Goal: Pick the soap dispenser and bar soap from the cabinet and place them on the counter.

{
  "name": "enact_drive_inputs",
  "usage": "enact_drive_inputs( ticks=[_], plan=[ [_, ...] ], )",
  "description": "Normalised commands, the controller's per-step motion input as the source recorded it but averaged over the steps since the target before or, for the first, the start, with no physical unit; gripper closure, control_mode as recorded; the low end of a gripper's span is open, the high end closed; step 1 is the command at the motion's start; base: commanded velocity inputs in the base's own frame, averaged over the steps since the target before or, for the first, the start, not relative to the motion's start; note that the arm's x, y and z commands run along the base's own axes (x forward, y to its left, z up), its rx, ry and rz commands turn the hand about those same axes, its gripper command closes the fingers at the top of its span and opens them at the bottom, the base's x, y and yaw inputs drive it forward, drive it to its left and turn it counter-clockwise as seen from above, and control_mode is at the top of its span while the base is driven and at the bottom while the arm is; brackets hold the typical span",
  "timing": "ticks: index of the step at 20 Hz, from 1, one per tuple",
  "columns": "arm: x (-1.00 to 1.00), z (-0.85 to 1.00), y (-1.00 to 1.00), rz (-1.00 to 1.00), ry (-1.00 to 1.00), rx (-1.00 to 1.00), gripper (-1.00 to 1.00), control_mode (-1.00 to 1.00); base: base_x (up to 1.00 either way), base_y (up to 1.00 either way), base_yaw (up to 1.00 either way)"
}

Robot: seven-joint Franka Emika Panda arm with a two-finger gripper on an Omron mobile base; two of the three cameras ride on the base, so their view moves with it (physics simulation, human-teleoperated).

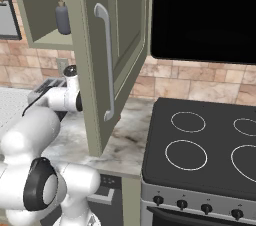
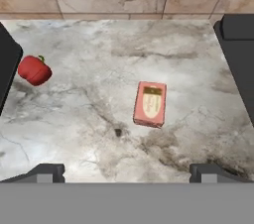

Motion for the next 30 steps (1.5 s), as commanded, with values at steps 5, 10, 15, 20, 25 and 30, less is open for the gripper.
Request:
enact_drive_inputs(
  ticks=[5, 10, 15, 20, 25, 30],
  plan=[
    [-0.41, 0.19, 0.15, 0.07, 0.0, 0.0, -1.0, -1.0, 0.0, 0.0, 0.0],
    [-0.39, 0.28, 0.14, 0.07, 0.0, 0.0, -1.0, -1.0, 0.0, 0.0, 0.0],
    [-0.31, 0.41, 0.15, 0.07, 0.0, 0.0, -1.0, -1.0, 0.0, 0.0, 0.0],
    [-0.24, 0.48, 0.15, 0.07, 0.0, 0.0, -1.0, -1.0, 0.0, 0.0, 0.0],
    [-0.19, 0.48, 0.17, 0.07, -0.02, 0.0, -1.0, -1.0, 0.0, 0.0, 0.0],
    [-0.17, 0.41, 0.18, 0.09, 0.0, 0.0, -1.0, -1.0, 0.0, 0.0, 0.0]
  ],
)
